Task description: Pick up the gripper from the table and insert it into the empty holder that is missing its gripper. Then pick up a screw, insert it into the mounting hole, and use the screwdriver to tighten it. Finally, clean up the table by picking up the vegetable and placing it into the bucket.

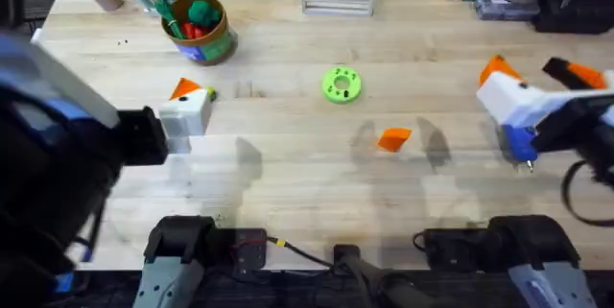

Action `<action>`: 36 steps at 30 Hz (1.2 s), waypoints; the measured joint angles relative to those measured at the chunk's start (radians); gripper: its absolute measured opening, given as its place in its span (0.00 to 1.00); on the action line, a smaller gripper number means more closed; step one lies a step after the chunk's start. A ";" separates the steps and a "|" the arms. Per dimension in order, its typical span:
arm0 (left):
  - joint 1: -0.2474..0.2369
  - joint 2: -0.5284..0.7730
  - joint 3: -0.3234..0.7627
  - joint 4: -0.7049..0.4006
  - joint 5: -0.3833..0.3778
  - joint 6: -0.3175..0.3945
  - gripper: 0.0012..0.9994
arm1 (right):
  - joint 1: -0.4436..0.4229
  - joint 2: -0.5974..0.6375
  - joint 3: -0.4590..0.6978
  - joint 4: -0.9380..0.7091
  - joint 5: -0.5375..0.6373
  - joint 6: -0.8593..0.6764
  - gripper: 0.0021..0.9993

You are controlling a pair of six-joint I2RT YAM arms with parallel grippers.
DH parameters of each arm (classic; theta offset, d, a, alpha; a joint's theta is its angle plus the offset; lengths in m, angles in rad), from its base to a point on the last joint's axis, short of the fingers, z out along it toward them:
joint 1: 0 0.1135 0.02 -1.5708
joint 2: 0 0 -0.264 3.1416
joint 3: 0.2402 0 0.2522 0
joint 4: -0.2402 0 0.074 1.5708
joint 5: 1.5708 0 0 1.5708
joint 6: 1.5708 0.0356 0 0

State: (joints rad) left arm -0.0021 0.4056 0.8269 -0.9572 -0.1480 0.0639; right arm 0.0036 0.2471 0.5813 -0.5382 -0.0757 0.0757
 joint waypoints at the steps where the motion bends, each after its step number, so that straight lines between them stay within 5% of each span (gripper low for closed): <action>1: 0.000 0.035 0.033 -0.031 -0.005 0.013 0.99 | 0.000 0.033 0.035 -0.021 0.000 0.000 0.99; 6: 0.000 0.212 0.159 -0.160 -0.034 0.070 0.99 | 0.000 0.223 0.202 -0.133 0.000 0.003 0.99; 12: 0.000 0.335 0.177 -0.173 -0.056 0.095 0.99 | 0.000 0.384 0.304 -0.127 -0.024 0.003 0.99; 25: 0.000 0.496 0.177 -0.136 -0.059 0.102 0.99 | 0.000 0.434 0.308 -0.005 -0.038 0.003 0.99; 36: 0.005 0.789 0.179 -0.049 -0.058 0.124 0.99 | 0.000 0.515 0.308 0.010 -0.038 -0.002 0.99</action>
State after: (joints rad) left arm 0.0029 1.1943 1.0061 -1.0067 -0.2064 0.1880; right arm 0.0036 0.7619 0.8894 -0.5278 -0.1135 0.0738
